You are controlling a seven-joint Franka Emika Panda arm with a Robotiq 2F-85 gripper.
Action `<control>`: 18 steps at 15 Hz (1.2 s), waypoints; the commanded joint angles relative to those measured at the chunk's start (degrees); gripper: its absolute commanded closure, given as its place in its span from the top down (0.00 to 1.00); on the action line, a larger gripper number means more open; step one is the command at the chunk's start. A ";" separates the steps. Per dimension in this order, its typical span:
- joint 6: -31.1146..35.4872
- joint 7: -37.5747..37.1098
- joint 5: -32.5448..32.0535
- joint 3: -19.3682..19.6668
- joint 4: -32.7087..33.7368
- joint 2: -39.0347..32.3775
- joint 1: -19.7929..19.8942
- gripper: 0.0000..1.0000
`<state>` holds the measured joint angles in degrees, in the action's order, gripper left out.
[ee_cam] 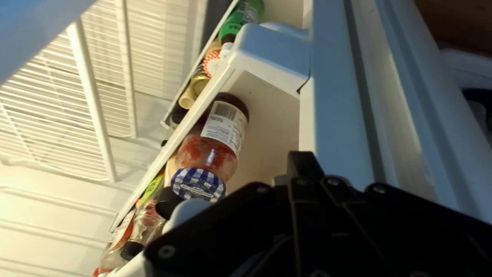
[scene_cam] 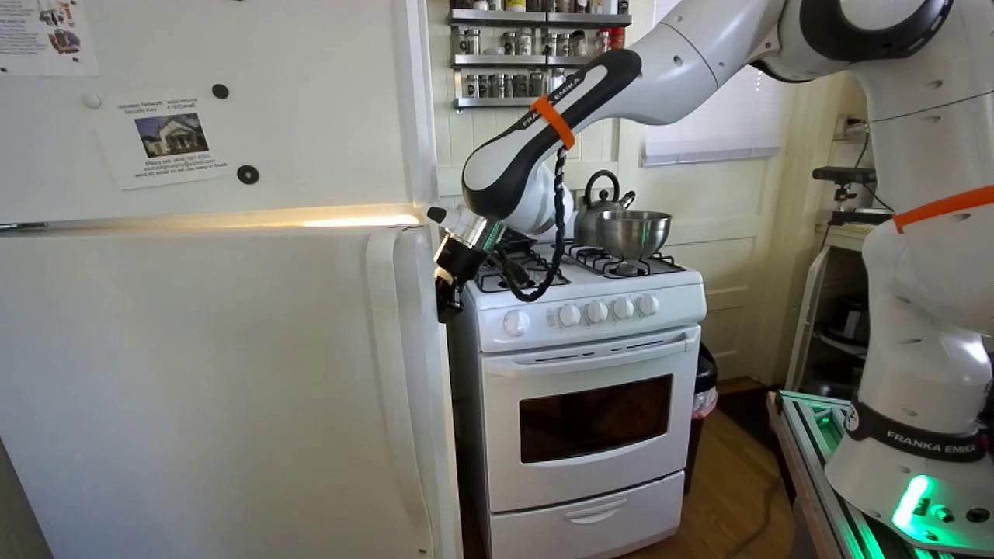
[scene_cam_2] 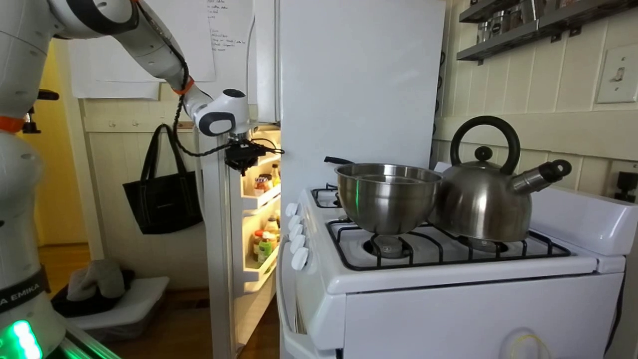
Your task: Open the bottom fridge door.
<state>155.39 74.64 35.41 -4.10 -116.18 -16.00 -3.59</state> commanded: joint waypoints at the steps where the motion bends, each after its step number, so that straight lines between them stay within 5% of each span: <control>1: -12.38 1.70 4.68 -5.87 3.39 2.76 3.93 0.00; 6: -31.47 6.37 12.62 -5.88 6.09 5.05 5.31 0.00; 9: -42.48 -5.02 3.47 -2.05 7.34 6.19 4.49 0.00; 12: -42.73 -12.05 -5.16 0.93 6.93 8.03 4.98 0.00; 13: -37.55 -12.12 -5.26 0.85 6.10 8.12 4.53 0.00; 18: -18.82 -3.55 7.59 -1.64 5.11 5.53 3.36 0.00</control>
<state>126.83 67.17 37.17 -3.93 -111.86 -7.90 1.15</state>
